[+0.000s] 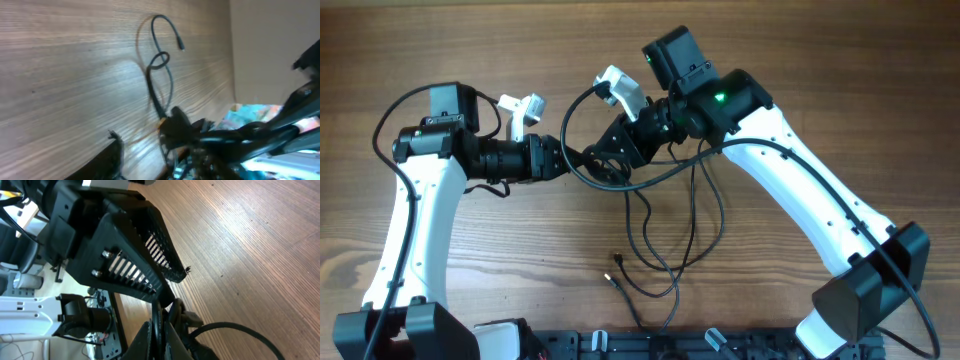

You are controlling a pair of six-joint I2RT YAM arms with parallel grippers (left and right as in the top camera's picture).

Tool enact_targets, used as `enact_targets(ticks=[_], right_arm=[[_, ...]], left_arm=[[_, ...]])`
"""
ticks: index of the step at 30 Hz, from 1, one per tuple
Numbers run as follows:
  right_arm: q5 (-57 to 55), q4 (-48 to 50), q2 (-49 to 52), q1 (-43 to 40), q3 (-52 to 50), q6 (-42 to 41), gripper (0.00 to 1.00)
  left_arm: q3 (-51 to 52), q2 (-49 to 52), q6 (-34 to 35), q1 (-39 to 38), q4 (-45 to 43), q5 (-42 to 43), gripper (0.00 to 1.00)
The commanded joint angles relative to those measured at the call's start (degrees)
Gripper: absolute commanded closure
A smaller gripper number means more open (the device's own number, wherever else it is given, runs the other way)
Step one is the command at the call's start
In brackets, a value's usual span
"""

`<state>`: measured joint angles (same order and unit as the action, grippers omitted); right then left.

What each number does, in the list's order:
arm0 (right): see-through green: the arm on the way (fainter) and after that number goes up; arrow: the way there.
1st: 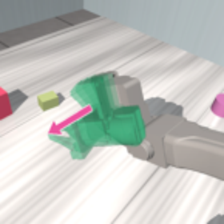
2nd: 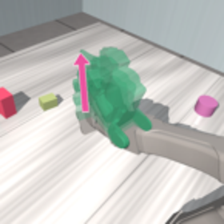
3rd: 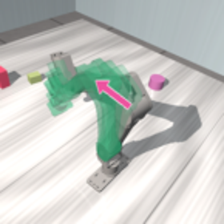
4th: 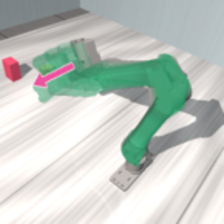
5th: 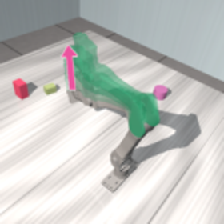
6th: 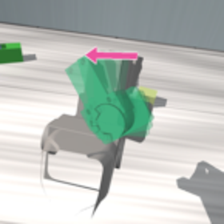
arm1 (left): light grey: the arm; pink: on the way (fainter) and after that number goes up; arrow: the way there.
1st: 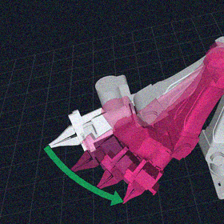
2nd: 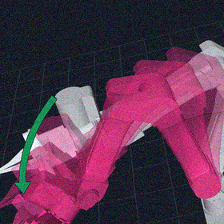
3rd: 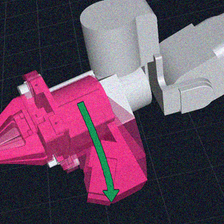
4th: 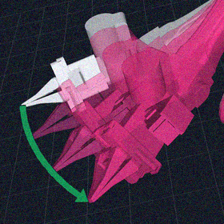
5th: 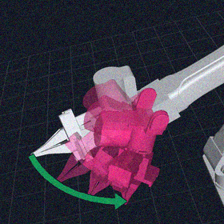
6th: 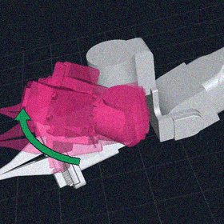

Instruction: Untangle cables

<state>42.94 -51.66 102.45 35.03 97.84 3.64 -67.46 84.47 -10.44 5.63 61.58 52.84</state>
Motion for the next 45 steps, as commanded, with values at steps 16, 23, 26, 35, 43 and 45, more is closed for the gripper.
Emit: enact_targets(ticks=[16, 23, 26, 35, 43, 45], right_arm=[[29.77, 6.21, 0.50, -10.16, 0.74, -8.15, 0.96], [30.67, 6.82, 0.50, -10.43, 0.74, -8.79, 0.95], [30.67, 7.08, 0.50, -11.72, 0.74, -10.01, 0.96], [29.77, 8.70, 0.52, -13.09, 0.72, -14.80, 0.96], [29.57, 14.91, 0.52, -13.09, 0.72, -21.97, 0.96], [29.46, 14.95, 0.52, -13.09, 0.72, -21.97, 0.96]], left_arm=[[-0.24, 0.46, -2.89, -0.26, -7.19, -1.33, 0.00], [-0.24, 0.35, -2.89, -1.20, -9.35, 13.75, 0.00], [-0.26, -0.59, -2.78, -0.13, -8.59, 14.86, 0.00], [-0.24, -1.29, 0.94, -1.29, -7.34, 14.67, 0.00], [-0.24, -1.27, 20.44, -4.20, -15.45, 7.28, 0.00], [-0.24, -1.27, 28.44, -6.49, -22.16, 7.28, 0.00]])
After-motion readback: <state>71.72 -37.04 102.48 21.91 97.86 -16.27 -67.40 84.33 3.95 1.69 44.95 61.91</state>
